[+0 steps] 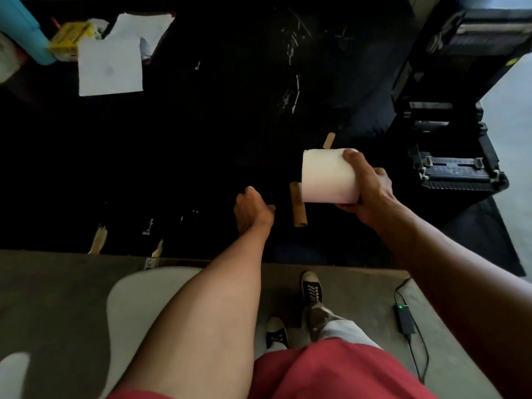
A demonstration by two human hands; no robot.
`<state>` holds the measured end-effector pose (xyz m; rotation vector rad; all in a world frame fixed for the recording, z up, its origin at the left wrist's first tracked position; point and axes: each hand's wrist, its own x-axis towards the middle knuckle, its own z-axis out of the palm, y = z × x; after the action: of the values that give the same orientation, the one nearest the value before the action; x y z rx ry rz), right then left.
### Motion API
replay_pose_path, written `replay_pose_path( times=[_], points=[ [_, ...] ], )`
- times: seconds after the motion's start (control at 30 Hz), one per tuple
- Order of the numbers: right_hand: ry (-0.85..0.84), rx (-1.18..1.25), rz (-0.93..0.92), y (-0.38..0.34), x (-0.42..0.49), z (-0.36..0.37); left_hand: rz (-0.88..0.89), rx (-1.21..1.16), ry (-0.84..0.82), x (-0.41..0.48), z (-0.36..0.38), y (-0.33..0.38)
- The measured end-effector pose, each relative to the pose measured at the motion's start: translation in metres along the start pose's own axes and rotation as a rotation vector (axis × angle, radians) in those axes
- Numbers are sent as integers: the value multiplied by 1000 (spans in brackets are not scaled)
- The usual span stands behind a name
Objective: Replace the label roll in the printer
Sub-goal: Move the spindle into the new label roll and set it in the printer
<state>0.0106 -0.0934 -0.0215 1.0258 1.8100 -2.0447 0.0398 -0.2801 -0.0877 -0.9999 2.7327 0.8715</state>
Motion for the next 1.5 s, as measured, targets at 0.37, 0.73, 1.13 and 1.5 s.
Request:
replay_pose_path(
  times=[0.37,0.73,1.13,1.5],
  points=[
    [-33,-20,1,-13,7,3,-64,-190,-31,16,-22,33],
    [-22,47,-99,-53,-12,11,114,-760,-257,5,-55,87],
    [-29,72,-191,-58,-42,15,218,-897,-404,-15,-96,88],
    [44,120,-239,-58,-68,-2,288,-756,-511,-36,-108,115]
  ],
)
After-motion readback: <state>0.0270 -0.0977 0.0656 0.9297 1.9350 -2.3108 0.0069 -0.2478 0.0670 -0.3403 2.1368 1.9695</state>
